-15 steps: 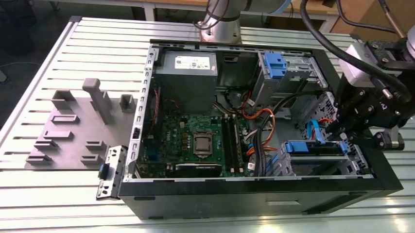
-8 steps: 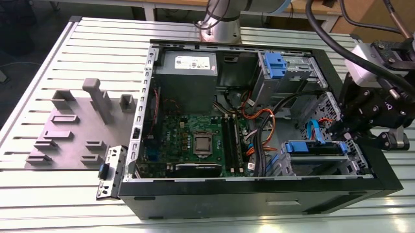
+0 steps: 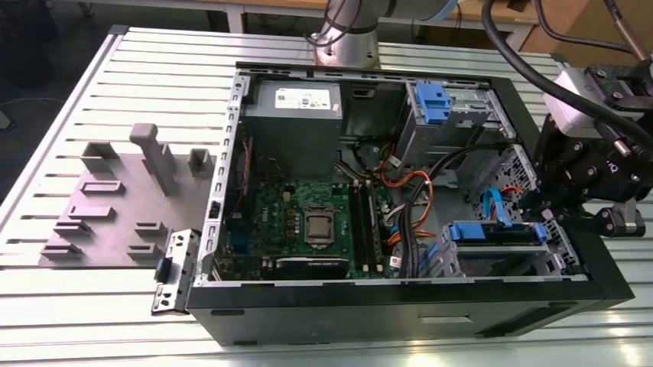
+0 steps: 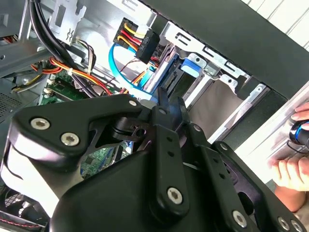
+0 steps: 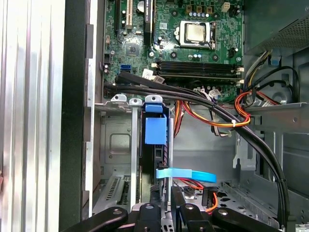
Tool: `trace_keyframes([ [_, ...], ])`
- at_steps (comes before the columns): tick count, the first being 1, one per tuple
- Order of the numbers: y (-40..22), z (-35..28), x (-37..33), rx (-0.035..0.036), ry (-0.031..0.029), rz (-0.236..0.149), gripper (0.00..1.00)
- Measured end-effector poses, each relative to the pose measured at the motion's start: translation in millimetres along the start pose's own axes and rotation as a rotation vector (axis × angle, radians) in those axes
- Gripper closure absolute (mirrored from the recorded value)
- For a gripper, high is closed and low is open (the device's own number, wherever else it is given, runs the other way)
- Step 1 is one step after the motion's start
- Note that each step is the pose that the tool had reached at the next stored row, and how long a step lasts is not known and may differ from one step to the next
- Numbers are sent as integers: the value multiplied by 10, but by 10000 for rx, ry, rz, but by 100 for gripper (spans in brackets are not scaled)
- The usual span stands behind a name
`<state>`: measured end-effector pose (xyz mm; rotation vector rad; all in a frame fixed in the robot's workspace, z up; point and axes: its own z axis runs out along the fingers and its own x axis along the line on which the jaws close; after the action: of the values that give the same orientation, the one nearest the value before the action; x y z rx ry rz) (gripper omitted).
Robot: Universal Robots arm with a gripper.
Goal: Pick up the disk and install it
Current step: 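Insert the second disk wire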
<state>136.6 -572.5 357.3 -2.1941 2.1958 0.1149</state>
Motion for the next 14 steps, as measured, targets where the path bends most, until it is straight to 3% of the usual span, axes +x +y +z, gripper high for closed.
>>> trace_keyframes([
  [5,0,9,-42,0,1,0,76],
  [14,-1,52,-240,0,-18,-1,76],
])
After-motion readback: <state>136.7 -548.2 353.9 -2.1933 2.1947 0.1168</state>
